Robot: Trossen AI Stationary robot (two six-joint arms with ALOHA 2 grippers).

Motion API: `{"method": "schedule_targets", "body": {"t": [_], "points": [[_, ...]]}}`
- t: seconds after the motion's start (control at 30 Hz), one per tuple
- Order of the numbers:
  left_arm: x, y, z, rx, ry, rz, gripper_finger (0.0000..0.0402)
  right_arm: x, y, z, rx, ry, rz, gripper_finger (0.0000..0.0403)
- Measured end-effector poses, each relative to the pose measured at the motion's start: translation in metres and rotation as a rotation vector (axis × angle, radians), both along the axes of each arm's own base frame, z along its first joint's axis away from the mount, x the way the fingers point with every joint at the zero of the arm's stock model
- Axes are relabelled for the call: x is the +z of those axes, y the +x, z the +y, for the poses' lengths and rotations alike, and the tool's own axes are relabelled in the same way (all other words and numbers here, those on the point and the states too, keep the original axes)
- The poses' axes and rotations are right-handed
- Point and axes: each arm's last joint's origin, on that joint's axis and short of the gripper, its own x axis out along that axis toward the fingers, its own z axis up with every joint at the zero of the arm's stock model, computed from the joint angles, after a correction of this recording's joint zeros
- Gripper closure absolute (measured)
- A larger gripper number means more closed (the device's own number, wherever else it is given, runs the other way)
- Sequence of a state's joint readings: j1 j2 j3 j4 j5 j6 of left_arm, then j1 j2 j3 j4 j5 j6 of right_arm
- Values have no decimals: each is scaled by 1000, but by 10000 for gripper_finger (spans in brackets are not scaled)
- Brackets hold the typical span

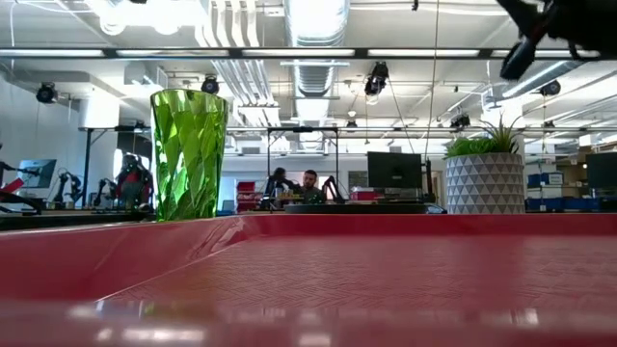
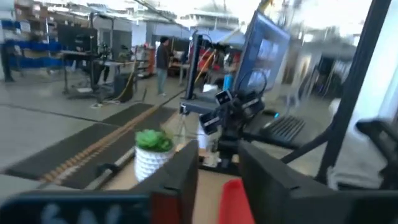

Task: Pick and place plate/cup/fork/spoon on tray
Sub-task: Put the black plate on the red serving tray

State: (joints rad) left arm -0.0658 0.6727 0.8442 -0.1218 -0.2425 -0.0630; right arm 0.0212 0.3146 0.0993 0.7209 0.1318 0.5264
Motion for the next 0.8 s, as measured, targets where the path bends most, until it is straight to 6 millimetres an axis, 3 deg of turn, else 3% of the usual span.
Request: {"method": "schedule_targets", "body": {"t": [0.2, 0.3, 0.4, 0.5, 0.63, 0.8], "points": [[49, 13, -1, 1, 169, 108, 216, 82, 2, 0, -89, -187, 180, 322], [60, 17, -1, 11, 181, 160, 208, 130, -2, -2, -144, -244, 364, 290], [67, 18, 0, 20, 183, 179, 207, 163, 5, -3, -175, -280, 613, 268], [73, 18, 0, 24, 183, 175, 207, 179, 38, -3, -161, -312, 884, 260], [73, 18, 0, 25, 183, 173, 207, 200, 61, -3, -139, -351, 1052, 259], [73, 17, 0, 30, 183, 173, 207, 196, 99, -4, -111, -384, 1269, 259]]}}
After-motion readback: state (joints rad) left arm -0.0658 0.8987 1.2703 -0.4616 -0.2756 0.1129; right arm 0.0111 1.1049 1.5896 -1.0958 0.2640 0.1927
